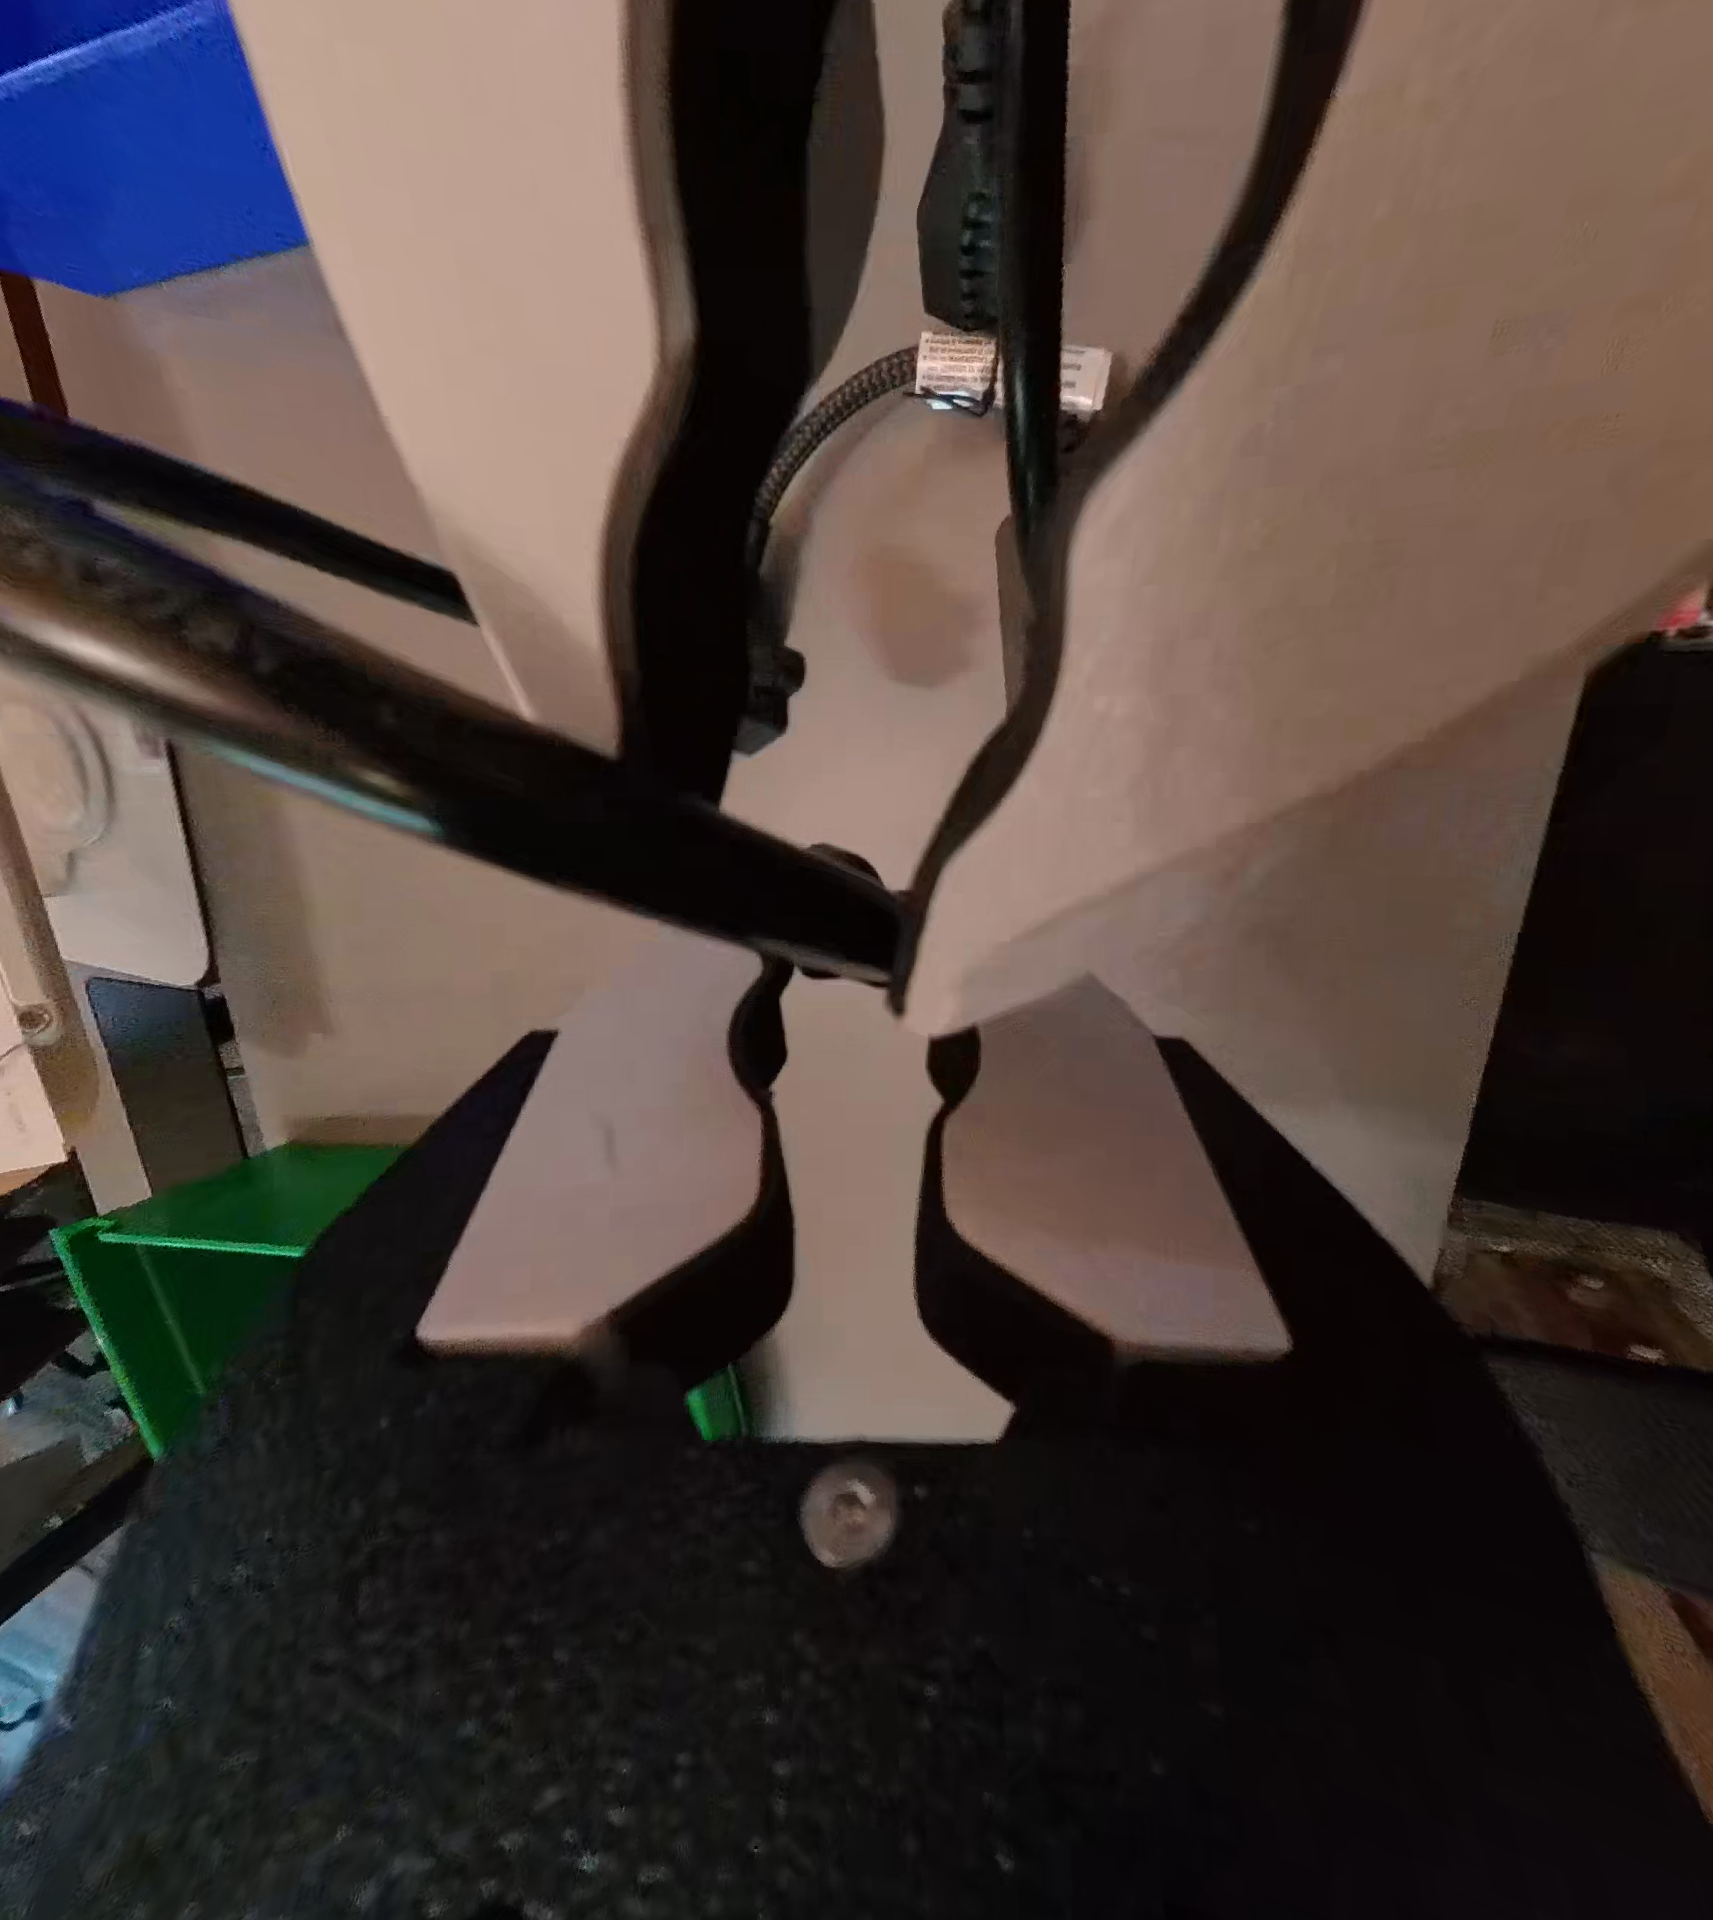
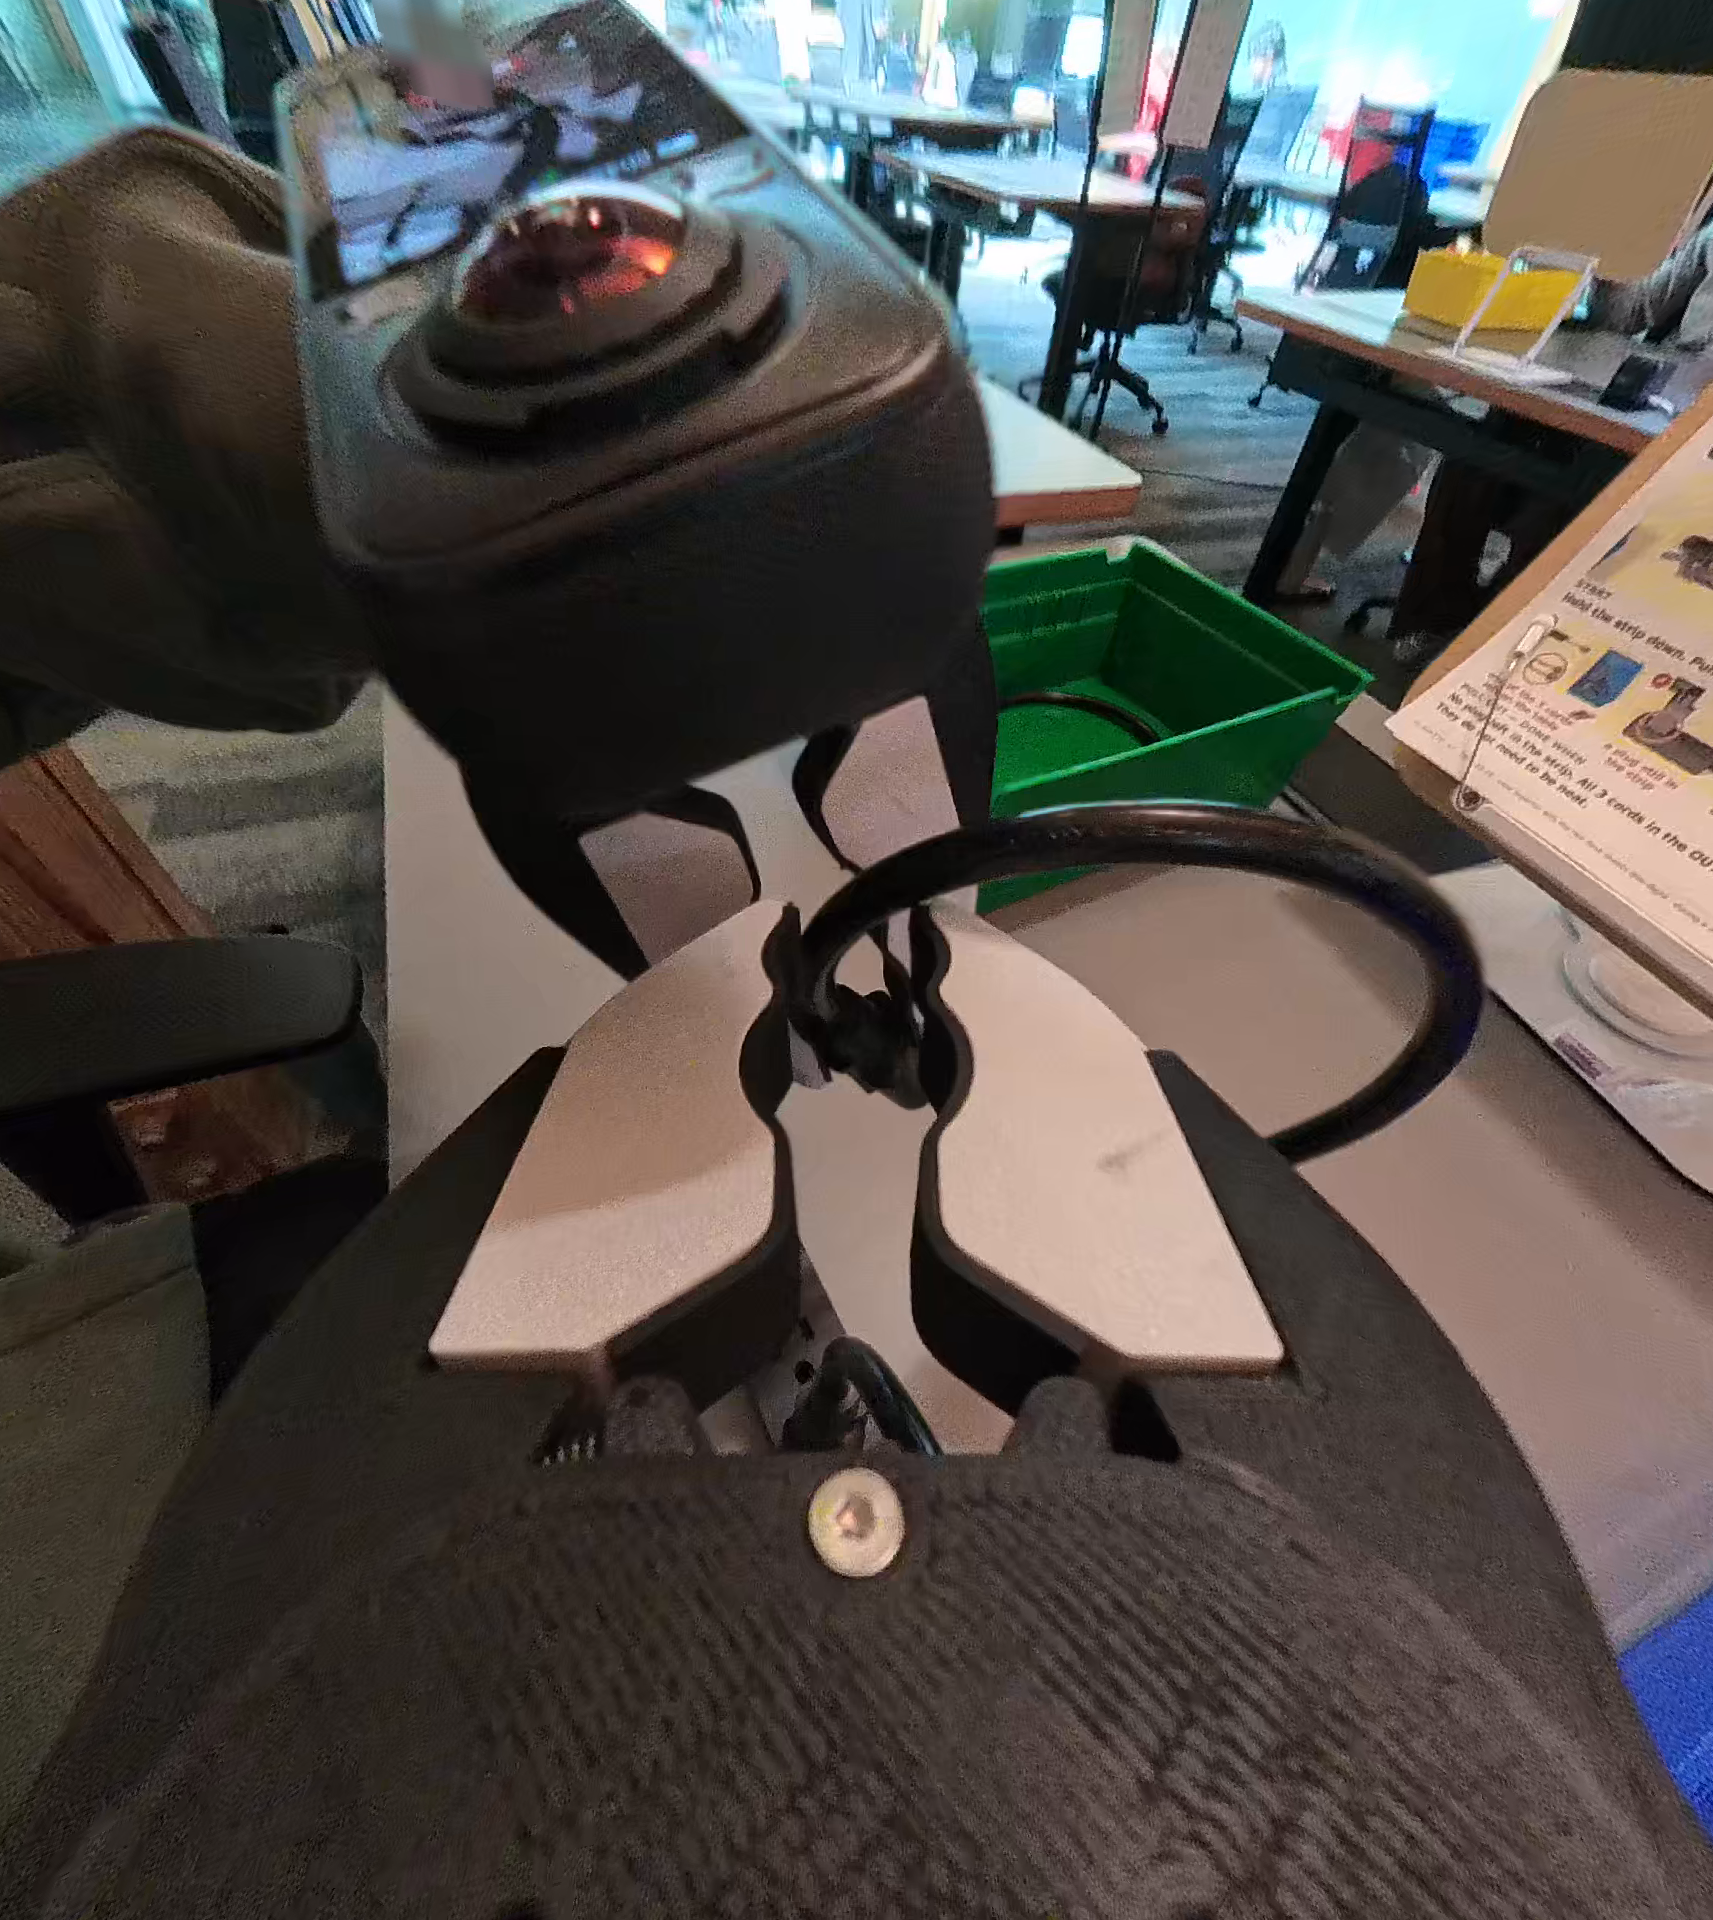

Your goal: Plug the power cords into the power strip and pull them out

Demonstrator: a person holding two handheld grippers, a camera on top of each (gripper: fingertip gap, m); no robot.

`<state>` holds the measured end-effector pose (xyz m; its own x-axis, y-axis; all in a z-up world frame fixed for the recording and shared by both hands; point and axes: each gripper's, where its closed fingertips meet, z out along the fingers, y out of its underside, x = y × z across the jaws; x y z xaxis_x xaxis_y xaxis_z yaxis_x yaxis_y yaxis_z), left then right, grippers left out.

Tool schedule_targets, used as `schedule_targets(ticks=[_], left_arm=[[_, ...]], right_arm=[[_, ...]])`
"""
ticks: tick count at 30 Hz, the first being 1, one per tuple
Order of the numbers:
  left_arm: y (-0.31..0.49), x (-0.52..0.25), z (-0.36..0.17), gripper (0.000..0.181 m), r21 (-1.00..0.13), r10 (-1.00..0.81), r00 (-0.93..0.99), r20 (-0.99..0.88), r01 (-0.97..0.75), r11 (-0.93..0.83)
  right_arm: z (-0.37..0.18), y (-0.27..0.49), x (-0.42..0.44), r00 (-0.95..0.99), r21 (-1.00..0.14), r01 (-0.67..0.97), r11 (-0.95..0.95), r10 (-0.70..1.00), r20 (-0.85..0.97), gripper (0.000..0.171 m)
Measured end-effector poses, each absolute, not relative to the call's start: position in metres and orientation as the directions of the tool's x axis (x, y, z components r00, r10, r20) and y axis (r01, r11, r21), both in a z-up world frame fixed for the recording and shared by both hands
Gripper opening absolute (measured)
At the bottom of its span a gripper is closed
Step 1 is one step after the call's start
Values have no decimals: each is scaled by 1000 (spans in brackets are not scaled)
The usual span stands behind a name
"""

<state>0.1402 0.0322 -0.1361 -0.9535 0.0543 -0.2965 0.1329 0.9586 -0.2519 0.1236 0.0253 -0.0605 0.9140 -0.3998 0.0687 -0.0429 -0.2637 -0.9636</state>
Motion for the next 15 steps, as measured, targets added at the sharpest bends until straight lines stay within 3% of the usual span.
schedule_targets(ticks=[3,9,15], left_arm=[[37,140,-139,23,-246,77,-961,-267,145,958],[28,128,-136,23,-351,80,-984,-160,132,927],[16,118,-132,23,-401,96,-990,-104,130,907]], right_arm=[[-50,10,122,914,-986,-30,-161,-403,38,26],[-60,-7,126,894,-980,-198,-1,-410,-180,29],[-43,9,120,917,-974,-203,105,-327,-227,40]])
